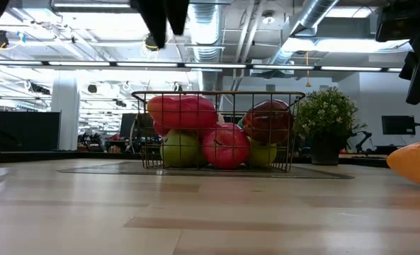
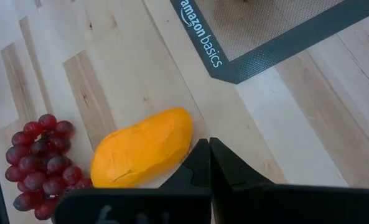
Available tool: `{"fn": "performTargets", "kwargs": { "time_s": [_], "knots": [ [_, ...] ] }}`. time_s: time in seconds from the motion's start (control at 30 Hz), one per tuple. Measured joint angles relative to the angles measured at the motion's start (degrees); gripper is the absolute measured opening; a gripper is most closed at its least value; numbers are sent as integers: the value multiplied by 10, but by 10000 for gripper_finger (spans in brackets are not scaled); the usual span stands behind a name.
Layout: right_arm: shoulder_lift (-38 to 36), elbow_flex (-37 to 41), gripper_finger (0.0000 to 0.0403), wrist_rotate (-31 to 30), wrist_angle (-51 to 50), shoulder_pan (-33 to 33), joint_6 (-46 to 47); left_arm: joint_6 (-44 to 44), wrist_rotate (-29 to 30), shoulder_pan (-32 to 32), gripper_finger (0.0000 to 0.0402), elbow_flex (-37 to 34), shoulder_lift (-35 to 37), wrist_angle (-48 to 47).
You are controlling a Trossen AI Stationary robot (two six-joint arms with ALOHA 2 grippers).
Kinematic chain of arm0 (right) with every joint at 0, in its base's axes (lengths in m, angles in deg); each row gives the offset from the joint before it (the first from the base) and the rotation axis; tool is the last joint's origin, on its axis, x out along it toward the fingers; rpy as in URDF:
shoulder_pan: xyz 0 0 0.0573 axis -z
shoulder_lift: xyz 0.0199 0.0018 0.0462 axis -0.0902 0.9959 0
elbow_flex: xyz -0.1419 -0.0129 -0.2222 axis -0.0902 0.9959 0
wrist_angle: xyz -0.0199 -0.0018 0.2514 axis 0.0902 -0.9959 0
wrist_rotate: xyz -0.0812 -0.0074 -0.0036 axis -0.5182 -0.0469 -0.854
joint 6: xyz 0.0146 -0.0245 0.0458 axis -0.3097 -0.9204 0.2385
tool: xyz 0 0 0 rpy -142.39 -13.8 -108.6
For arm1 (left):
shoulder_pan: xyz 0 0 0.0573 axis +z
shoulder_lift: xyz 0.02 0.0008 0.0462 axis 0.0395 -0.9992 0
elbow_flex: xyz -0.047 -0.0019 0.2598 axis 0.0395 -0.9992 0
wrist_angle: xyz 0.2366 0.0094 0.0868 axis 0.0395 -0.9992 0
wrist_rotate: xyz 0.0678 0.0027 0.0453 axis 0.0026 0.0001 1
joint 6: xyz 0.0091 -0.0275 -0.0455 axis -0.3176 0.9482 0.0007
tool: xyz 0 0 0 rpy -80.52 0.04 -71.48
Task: Build produce basket
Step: Put the left yellow mango into the bin
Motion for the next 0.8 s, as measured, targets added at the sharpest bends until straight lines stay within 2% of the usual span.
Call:
{"fn": "performTargets", "kwargs": {
  "time_s": [0.37, 0.5, 0.6, 0.7, 0.8],
  "knots": [
    [0, 0, 7, 0, 1, 0, -2, 367, -3, -174, 303, -42, -3, 1],
    [0, 0, 7, 0, 1, 0, -3, 504, -63, -216, 304, -98, -3, -1],
    [0, 0, 7, 0, 0, 0, -4, 566, -103, -237, 304, -131, -3, 6],
    [0, 0, 7, 0, 0, 0, -4, 611, -100, -253, 304, -145, -3, 48],
    [0, 0, 7, 0, 0, 0, -4, 661, -94, -264, 304, -151, -1, 41]
  ]
}}
